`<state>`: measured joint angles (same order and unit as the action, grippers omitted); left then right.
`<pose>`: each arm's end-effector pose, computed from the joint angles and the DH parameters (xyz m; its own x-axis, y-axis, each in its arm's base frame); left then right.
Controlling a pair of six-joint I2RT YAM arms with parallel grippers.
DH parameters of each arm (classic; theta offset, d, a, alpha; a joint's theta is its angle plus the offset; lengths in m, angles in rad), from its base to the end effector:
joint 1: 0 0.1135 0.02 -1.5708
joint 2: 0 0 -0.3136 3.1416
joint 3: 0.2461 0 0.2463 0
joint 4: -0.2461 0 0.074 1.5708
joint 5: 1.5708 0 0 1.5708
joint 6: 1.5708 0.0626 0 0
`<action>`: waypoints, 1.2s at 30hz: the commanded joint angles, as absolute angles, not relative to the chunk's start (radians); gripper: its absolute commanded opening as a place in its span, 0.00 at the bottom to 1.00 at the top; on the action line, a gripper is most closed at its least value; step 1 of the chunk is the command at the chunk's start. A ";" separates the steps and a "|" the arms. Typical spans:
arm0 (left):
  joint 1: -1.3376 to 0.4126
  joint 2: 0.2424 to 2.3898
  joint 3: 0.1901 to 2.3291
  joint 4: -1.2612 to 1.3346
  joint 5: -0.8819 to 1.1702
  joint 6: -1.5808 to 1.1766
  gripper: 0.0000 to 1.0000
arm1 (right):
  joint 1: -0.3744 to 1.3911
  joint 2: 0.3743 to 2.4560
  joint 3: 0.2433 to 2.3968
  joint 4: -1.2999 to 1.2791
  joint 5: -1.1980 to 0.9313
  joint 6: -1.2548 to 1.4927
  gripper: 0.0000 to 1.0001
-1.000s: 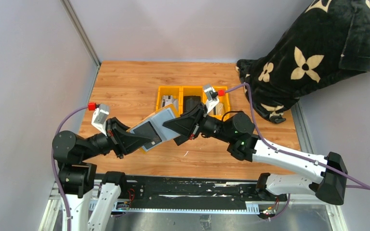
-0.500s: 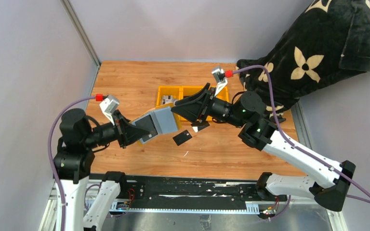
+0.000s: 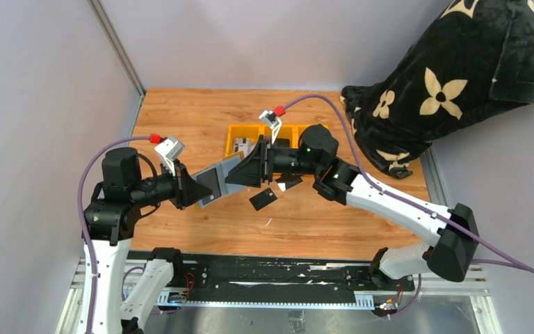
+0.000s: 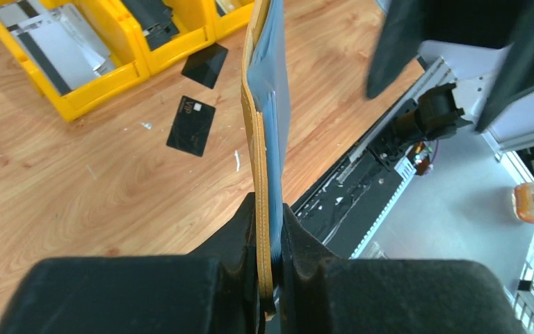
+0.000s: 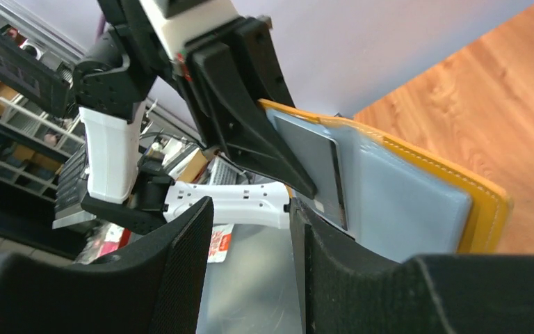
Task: Take the credit cards out of the card holder
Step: Remove the credit card from the card holder.
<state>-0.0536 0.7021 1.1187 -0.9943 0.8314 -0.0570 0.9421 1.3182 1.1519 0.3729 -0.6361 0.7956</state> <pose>0.0695 -0.0500 0.4041 -0.5817 -0.0072 -0.8134 0.6221 0.6403 -0.4506 0.1516 0.2717 0.4623 -0.6245 0.1181 -0.7720 -0.7808 -0.1165 0.6138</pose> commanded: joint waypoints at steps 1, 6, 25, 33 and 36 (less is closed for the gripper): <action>-0.051 0.693 1.157 -1.002 0.935 -0.039 0.00 | 0.940 1.359 1.150 0.464 -0.747 0.867 0.48; -0.051 0.690 1.159 -1.002 1.014 -0.054 0.00 | 0.941 1.418 1.130 0.544 -0.784 0.925 0.48; -0.051 0.678 1.166 -1.003 1.158 -0.079 0.01 | 0.973 1.446 1.132 0.464 -0.721 0.842 0.37; -0.051 0.675 1.160 -1.002 1.245 -0.086 0.16 | 0.980 1.483 1.092 0.651 -0.741 0.962 0.11; -0.051 0.675 1.154 -1.002 1.283 -0.084 0.22 | 0.973 1.476 1.055 0.748 -0.764 1.024 0.01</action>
<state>-0.0448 0.6888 1.1408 -1.0012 1.1030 -0.0631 0.9661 1.4597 1.0988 0.6014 -0.7757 0.9432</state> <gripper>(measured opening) 0.185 0.061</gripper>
